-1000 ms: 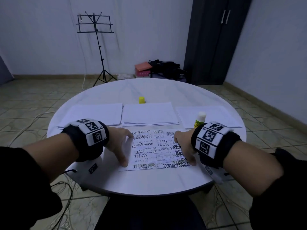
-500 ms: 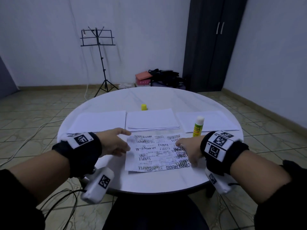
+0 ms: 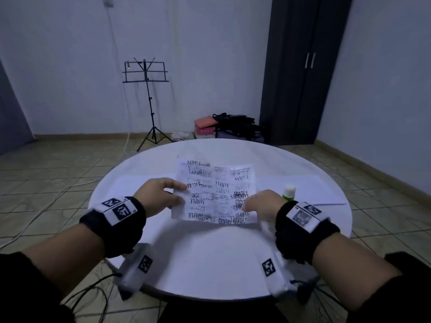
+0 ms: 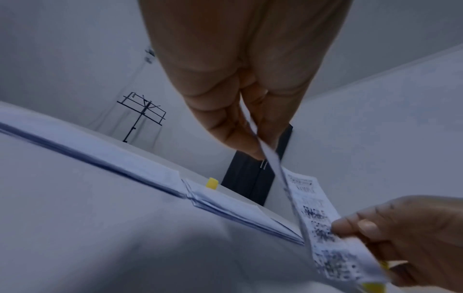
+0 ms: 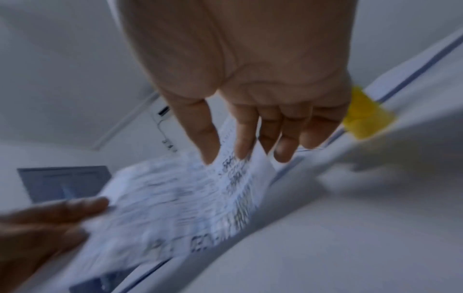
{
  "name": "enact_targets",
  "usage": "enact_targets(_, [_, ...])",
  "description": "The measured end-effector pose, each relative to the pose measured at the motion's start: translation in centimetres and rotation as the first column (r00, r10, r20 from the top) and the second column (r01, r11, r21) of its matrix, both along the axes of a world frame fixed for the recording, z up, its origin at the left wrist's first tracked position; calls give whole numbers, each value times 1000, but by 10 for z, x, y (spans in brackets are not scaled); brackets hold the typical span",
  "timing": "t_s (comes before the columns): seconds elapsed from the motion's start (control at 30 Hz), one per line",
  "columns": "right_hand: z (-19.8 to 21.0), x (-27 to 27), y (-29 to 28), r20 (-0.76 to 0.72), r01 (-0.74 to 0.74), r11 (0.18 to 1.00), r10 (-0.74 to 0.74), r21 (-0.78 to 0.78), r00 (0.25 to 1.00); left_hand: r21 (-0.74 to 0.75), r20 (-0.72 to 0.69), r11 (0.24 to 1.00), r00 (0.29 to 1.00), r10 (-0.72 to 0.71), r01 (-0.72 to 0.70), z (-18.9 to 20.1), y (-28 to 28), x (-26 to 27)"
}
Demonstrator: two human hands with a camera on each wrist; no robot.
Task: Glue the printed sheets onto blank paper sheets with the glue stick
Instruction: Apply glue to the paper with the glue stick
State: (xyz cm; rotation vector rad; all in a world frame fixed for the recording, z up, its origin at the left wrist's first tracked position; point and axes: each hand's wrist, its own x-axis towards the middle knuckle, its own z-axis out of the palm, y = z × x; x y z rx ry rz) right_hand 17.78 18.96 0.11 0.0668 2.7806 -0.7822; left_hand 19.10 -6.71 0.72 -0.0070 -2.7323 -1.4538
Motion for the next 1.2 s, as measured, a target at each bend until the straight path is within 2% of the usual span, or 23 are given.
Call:
enact_targets(0.07, [2,-15,-11,-61,43,999,-42,17,997,15,-12,999,999,32,-32,2,3,-19])
enact_targets(0.13, [3,-33,-20,-112,136,991,-134,13,985,-29,-11,999,999,36,-36,5,7,-41])
enact_targets(0.23, [7,-61,-28,-146,172,980,-157,97,977,-270,24,963,1000,-5,11,10,14,-71])
enact_targets(0.3, [6,-80,-30,-110,169,973,-152,160,982,-438,91,896,995,-31,68,11,20,-85])
enact_targets(0.37, [8,-91,-30,-83,165,967,-151,196,985,-540,166,832,985,-43,127,6,24,-98])
enact_targets(0.53, [-1,-114,-28,35,132,954,-146,270,989,-661,294,716,955,-29,225,-9,26,-123])
enact_targets(0.63, [-31,-158,-19,147,105,913,-175,394,974,-717,304,650,952,-34,253,-15,24,-129])
enact_targets(0.7, [-43,-173,-12,193,21,897,-118,441,974,-758,310,594,950,-37,270,-18,23,-132])
enact_targets(0.8, [-12,-126,-25,213,-129,814,7,566,977,-814,309,508,950,-30,281,-19,26,-130])
enact_targets(0.87, [-5,-108,-26,165,-152,778,64,609,984,-845,278,469,960,-26,258,-20,30,-126])
enact_targets(0.93, [-1,-93,-26,116,-137,775,82,617,990,-857,248,462,969,-18,228,-20,37,-119])
enact_targets(1.0, [3,-82,-27,88,-129,816,95,564,992,-856,232,470,972,-23,215,-18,46,-111])
enact_targets(1.1, [-3,-70,-26,93,-160,905,134,394,987,-850,232,463,968,-96,250,-12,67,-96])
enact_targets(1.2, [-5,-41,-16,178,-233,915,182,328,967,-831,267,459,949,-167,314,-7,95,-85])
